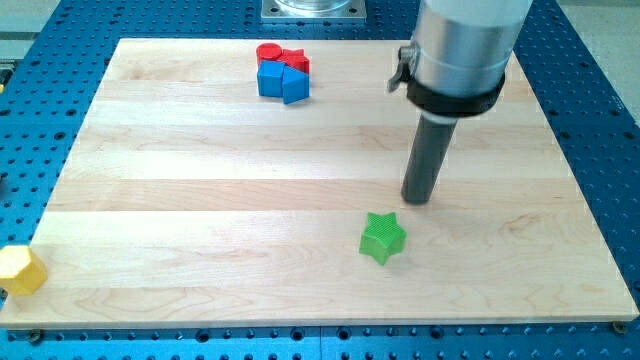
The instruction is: Drag the green star towards the group of blocks
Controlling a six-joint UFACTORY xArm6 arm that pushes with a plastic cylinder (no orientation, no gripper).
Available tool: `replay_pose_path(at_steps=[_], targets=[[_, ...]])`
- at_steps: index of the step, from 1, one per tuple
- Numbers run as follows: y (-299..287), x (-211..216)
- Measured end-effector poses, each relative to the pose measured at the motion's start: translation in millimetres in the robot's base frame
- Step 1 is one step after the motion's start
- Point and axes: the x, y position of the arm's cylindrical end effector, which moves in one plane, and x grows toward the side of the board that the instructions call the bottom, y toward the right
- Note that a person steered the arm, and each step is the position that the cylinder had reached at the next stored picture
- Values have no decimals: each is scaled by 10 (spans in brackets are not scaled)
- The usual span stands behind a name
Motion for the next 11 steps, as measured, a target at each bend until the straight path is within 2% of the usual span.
replay_pose_path(at_steps=[1,2,3,4,5,7,9,10,11], targets=[[-17,-370],[481,-339],[655,930],[-83,1501],[-572,997],[-652,-804],[-973,-171],[-811,183],[-274,-153]])
